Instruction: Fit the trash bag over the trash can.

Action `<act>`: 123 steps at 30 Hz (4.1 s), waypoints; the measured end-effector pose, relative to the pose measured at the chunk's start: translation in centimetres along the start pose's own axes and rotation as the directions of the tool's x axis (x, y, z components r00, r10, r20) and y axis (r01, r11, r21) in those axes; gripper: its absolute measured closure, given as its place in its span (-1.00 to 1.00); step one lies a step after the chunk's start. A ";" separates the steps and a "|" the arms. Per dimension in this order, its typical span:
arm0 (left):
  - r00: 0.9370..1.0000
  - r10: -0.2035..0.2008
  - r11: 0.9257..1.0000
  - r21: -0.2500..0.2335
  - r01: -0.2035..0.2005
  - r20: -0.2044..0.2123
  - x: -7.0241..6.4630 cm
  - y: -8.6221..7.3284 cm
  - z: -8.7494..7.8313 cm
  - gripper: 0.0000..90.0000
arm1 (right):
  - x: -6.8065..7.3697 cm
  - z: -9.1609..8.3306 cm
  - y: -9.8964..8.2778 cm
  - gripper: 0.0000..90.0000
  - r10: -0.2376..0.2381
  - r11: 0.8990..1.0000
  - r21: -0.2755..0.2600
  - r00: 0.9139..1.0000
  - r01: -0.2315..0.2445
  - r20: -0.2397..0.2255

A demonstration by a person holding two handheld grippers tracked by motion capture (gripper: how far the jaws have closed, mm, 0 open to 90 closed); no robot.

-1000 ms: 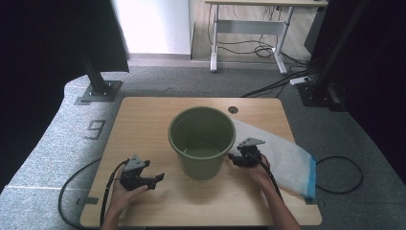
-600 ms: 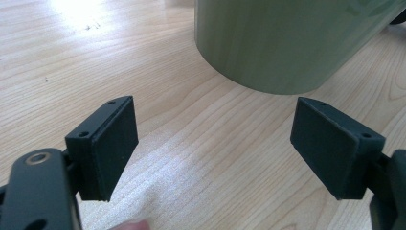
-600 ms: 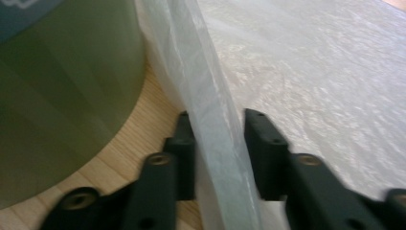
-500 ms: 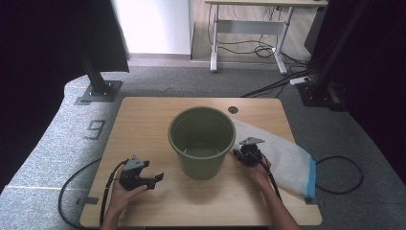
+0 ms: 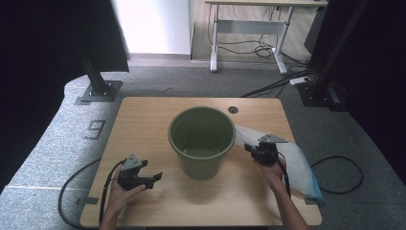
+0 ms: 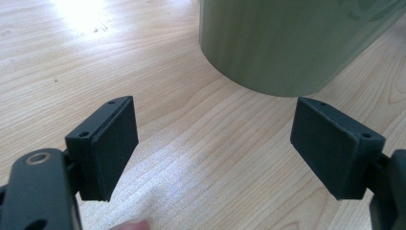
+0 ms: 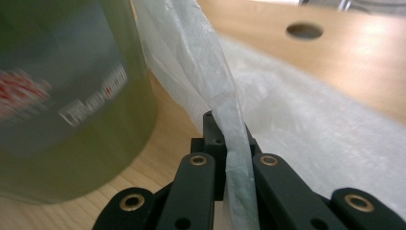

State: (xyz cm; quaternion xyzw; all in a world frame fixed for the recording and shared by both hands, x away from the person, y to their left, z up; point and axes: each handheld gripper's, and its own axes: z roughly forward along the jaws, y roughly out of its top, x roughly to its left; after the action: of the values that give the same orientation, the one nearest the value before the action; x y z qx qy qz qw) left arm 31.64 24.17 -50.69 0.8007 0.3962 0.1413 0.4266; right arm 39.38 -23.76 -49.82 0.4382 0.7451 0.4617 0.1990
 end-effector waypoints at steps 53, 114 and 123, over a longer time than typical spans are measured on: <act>1.000 -0.010 1.000 0.009 0.010 0.007 0.1 -0.3 0.4 -0.64 | 0.2 -15.3 15.1 0.97 0.111 0.804 -0.585 0.993 -0.108 -0.031; 0.996 -0.054 0.954 -0.299 0.031 -0.069 -3.9 6.8 -5.9 -0.45 | 7.4 -6.9 7.9 0.96 -0.064 0.928 -0.373 0.976 -0.018 -0.207; 0.998 0.025 0.953 -0.300 -0.039 -0.049 -5.9 12.2 -4.7 -0.45 | 7.7 -6.9 8.5 0.96 -0.068 0.930 -0.367 0.975 -0.014 -0.210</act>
State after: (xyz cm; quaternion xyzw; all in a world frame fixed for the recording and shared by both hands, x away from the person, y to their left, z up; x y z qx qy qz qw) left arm 31.46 18.43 -37.51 0.7294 0.3665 0.2248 0.5321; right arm 34.36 -19.23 -38.27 0.3294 0.6692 0.6353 0.2000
